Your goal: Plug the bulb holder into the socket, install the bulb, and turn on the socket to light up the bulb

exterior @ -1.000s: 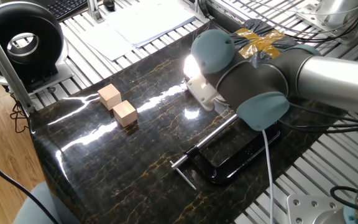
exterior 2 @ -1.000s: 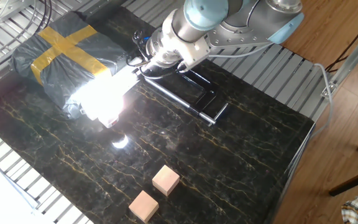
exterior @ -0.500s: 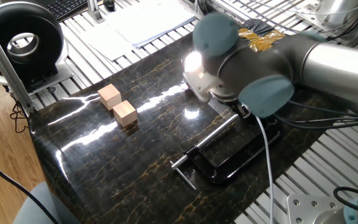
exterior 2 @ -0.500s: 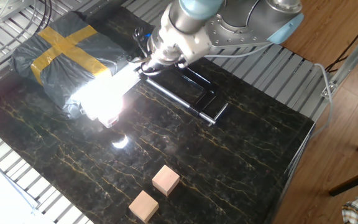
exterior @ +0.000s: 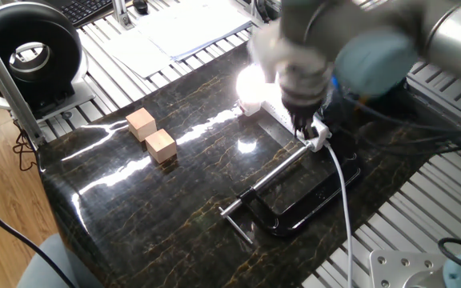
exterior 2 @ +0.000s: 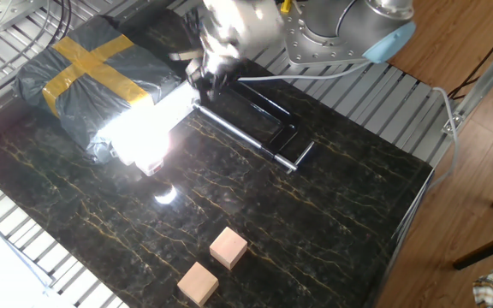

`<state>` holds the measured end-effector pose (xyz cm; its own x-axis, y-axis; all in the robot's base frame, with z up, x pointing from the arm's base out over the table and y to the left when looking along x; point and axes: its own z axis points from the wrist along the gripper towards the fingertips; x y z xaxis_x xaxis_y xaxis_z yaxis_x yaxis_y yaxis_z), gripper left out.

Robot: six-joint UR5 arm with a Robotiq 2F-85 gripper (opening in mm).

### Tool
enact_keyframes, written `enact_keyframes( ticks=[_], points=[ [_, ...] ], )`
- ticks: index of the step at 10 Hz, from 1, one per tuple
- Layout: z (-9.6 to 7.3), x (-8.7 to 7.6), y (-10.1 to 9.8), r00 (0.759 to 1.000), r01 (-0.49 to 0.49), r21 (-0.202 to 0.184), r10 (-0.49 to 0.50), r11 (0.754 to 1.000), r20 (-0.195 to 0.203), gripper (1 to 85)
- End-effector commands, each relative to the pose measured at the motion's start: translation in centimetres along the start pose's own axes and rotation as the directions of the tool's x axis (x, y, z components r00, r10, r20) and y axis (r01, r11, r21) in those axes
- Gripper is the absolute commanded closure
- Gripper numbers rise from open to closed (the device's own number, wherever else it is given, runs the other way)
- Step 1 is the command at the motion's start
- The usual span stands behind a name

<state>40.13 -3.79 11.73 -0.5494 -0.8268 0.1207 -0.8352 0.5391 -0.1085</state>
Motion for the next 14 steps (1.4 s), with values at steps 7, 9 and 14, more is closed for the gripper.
enact_keyframes(
  ticks=[7, 9, 14],
  points=[
    [-3.1, -1.8, -0.8, 0.821, -0.540, -0.153, 0.558, 0.828, 0.119, 84.3],
    [-3.2, -1.2, -1.1, 0.849, -0.509, -0.143, 0.523, 0.849, 0.080, 84.3],
    [-4.5, -3.2, -1.3, 0.645, -0.732, -0.224, 0.761, 0.643, 0.075, 84.3]
  ],
)
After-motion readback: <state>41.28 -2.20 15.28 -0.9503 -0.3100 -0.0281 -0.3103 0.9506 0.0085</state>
